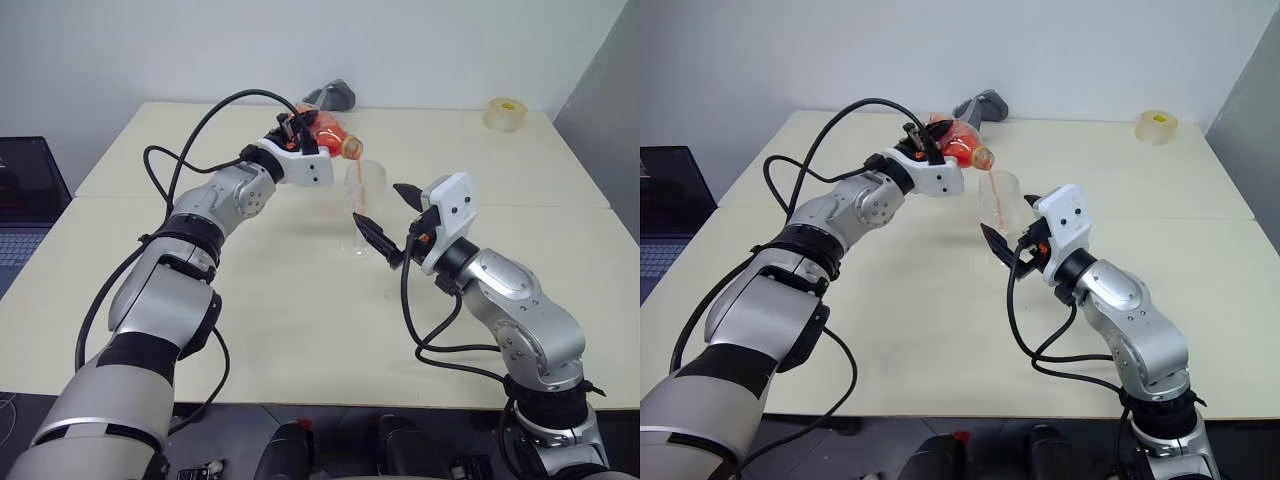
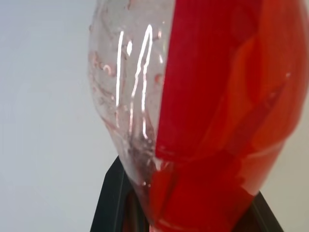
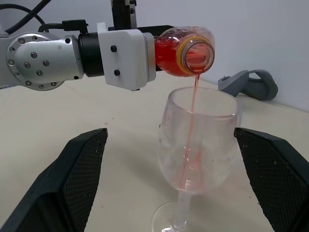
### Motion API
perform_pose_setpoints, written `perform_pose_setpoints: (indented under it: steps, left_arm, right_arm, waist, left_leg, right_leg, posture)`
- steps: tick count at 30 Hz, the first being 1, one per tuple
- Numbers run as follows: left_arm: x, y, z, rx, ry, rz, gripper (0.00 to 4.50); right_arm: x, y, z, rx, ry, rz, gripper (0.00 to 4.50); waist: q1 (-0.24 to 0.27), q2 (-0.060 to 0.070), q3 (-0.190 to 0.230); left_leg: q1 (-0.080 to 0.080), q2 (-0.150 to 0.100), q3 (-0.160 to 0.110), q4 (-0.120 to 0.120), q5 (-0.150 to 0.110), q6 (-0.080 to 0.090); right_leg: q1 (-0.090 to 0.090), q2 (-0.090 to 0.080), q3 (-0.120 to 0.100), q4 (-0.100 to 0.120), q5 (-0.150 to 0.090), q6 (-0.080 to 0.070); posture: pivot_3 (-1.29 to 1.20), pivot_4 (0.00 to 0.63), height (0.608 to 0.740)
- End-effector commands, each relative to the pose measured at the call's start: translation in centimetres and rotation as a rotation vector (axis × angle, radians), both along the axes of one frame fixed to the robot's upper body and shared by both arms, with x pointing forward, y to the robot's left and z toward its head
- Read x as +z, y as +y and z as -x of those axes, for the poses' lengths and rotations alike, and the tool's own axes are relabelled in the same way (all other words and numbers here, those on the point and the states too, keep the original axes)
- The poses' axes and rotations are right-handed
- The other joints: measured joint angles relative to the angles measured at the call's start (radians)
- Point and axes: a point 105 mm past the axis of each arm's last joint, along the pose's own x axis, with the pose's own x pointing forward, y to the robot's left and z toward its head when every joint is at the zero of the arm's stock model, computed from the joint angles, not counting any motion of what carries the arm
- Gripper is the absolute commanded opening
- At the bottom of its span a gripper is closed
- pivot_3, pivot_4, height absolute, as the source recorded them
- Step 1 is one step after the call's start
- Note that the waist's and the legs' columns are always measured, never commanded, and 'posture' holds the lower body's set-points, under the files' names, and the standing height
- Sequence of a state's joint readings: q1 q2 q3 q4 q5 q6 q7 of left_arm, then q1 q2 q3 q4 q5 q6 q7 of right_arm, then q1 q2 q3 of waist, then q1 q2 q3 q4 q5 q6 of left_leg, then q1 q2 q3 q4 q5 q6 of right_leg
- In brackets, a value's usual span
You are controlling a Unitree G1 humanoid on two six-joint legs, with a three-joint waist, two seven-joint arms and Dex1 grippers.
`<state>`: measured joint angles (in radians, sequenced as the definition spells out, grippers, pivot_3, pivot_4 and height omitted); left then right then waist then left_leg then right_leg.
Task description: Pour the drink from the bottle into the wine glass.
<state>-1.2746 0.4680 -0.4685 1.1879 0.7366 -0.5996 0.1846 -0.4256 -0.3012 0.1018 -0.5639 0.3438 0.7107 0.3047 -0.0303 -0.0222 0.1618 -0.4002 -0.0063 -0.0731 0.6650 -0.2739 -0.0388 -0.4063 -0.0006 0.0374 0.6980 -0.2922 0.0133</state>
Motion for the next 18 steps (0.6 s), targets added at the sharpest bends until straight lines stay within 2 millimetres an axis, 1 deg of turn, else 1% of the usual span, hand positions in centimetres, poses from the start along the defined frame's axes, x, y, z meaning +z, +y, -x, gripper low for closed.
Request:
perform_pose_setpoints:
  steps: [1,6,18]
  left_arm:
    - [2.78,-0.12,0.29,-0.014,-0.083,0.007,0.90]
    - [2.93,0.18,0.21,-0.002,-0.088,0.006,0.90]
    - [3.24,-0.07,0.24,-0.005,-0.106,-0.011,0.90]
  right_arm:
    - [1.18,0.45,0.63,0.025,-0.047,-0.016,4.50]
    - [1.14,0.50,0.64,0.027,-0.044,-0.017,4.50]
    - [0.93,0.53,0.70,0.030,-0.037,-0.013,4.50]
  waist:
    - [0.000,0.000,0.000]
    - [0.000,0.000,0.000]
    - [0.000,0.000,0.000]
  left_leg:
    - [0.000,0.000,0.000,0.000,0.000,0.000]
    - [0.000,0.000,0.000,0.000,0.000,0.000]
    - [0.000,0.000,0.000,0.000,0.000,0.000]
  right_leg:
    - [0.000,0.000,0.000,0.000,0.000,0.000]
    - [0.000,0.000,0.000,0.000,0.000,0.000]
    - [0.000,0.000,0.000,0.000,0.000,0.000]
  posture:
    - [0.00,0.150,0.740]
    - [0.00,0.150,0.740]
    - [0.00,0.150,0.740]
